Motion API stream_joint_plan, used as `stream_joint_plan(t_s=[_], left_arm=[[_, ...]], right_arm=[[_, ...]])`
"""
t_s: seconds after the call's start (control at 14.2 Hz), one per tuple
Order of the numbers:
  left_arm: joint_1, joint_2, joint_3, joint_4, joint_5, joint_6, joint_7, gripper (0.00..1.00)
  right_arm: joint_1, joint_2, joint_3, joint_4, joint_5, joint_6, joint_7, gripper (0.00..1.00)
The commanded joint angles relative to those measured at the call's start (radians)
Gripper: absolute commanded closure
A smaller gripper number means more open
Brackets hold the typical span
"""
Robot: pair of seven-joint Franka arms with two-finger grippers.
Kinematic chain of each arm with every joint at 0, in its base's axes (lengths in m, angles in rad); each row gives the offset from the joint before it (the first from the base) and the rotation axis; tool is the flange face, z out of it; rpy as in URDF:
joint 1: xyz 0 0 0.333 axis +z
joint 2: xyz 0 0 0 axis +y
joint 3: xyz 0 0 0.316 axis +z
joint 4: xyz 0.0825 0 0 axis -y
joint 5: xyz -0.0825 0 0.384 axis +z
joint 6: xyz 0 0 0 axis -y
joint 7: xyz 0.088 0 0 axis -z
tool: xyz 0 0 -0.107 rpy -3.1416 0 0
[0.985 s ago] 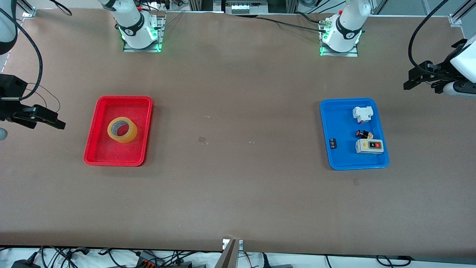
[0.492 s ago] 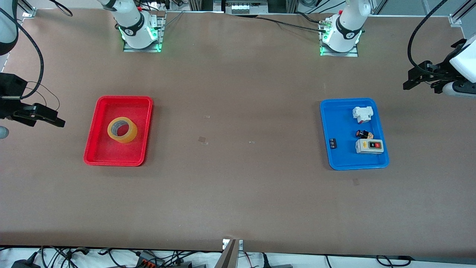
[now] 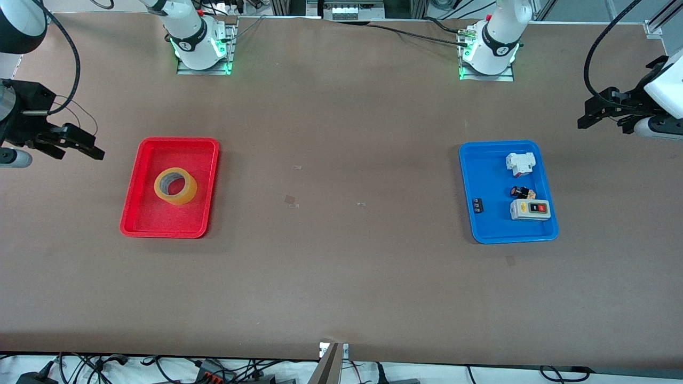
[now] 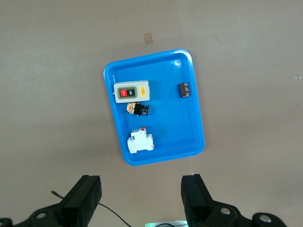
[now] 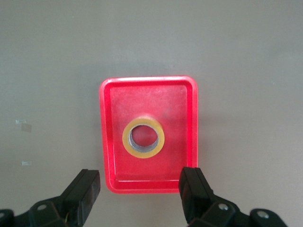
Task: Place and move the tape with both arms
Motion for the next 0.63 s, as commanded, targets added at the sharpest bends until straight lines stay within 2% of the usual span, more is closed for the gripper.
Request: stream_joint_plan(t_s=[0.0, 0.56], left_arm=[[0.002, -0.015, -0.008, -0.003, 0.001, -0.013, -0.014, 0.0], [0.002, -0.016, -0.01, -0.003, 0.001, -0.013, -0.014, 0.0]], right_arm=[[0.014, -0.027, -0.012, -0.018, -0.001, -0.001, -0.004, 0.0], [0.013, -0.025, -0.012, 0.011, 0.006, -0.061, -0.016, 0.0]])
